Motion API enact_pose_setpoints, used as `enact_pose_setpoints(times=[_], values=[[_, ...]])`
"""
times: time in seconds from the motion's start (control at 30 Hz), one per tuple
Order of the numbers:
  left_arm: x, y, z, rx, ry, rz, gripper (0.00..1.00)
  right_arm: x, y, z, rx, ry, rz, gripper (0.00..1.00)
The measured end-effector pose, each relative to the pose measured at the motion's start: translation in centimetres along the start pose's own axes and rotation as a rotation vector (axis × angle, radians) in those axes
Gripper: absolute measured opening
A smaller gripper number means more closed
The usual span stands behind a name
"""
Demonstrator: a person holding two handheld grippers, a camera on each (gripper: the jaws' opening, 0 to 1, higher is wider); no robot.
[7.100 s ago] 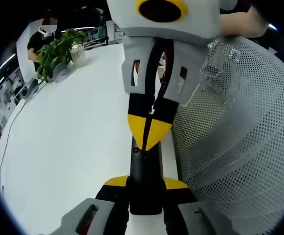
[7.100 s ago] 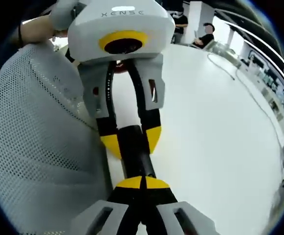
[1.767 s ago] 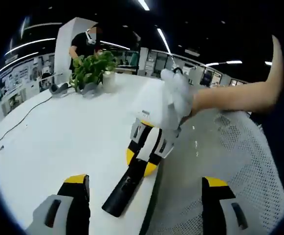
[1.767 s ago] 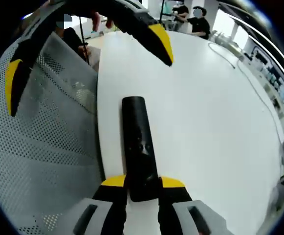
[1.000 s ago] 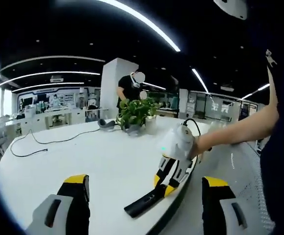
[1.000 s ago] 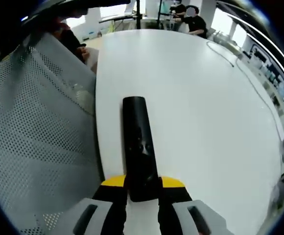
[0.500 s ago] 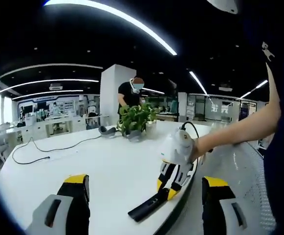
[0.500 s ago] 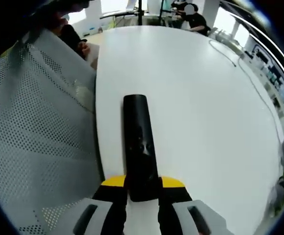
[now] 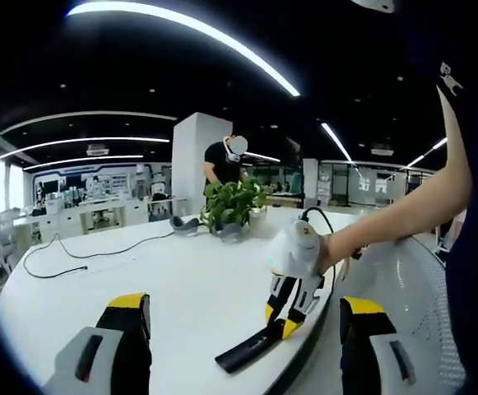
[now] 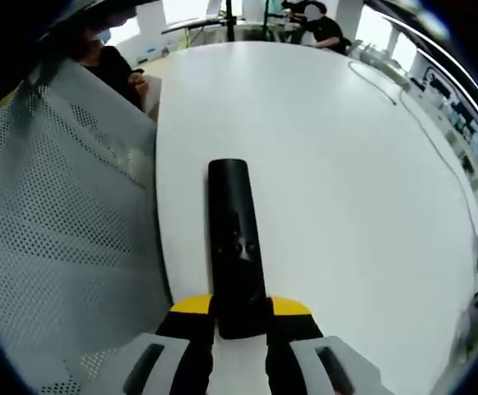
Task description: Press the specified remote control buttons in sequence, fully releasing each button before pressing the next.
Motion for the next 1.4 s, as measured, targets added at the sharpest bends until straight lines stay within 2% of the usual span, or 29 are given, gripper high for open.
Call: enact_pose_setpoints(times=[0.17, 0.33, 0.73, 0.8, 0.87, 0.93, 1.0, 1.03, 1.2, 1.4], values=[[-0.1, 0.0, 0.1, -0.012, 0.000, -0.011, 1.00, 0.3, 0.1, 1.3, 0.002, -0.019, -0.001, 0.21], [-0.1, 0.0, 0.1, -0.015, -0.002, -0.008, 1.00, 0.7, 0.1, 2.6, 0.008, 0.013, -0.035, 0.21], [-0.2, 0.0, 0.1, -0.022, 0.008, -0.008, 1.00, 1.3, 0.4, 5.8, 0.023, 0.024, -0.071, 0.20], [-0.3, 0.0, 0.3, -0.038, 0.014, -0.022, 0.96, 1.5, 0.5, 6.3, 0.024, 0.023, -0.079, 0.20], [-0.3, 0.0, 0.4, -0.048, -0.015, -0.028, 0.90, 1.5, 0.6, 6.8, 0.025, 0.025, -0.084, 0.20], [-0.1, 0.0, 0.4, -0.037, -0.034, -0.016, 0.93, 1.6, 0.6, 7.4, 0.030, 0.021, -0.085, 0.20], [-0.1, 0.0, 0.4, -0.037, -0.019, -0.007, 0.93, 1.6, 0.7, 7.9, 0.035, 0.022, -0.086, 0.20], [-0.1, 0.1, 0.3, -0.039, -0.001, -0.008, 0.93, 1.6, 0.8, 8.1, 0.037, 0.023, -0.087, 0.20], [-0.1, 0.1, 0.3, -0.022, -0.022, -0.005, 0.93, 1.7, 0.9, 9.6, 0.063, 0.019, -0.079, 0.21], [-0.1, 0.1, 0.3, -0.023, -0.021, -0.009, 0.93, 2.1, 0.9, 10.9, 0.061, 0.033, -0.084, 0.21]])
Point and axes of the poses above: the point that each gripper's makers call its tool centre point, and the gripper's own axes: y roughly backward along the fingers, z roughly to its right, x roughly out of its top, the point moved 8 cm from there along y, roughly backward along the fingers, and after that the axes turned 6 degrees about x, right-handed, at the moved point
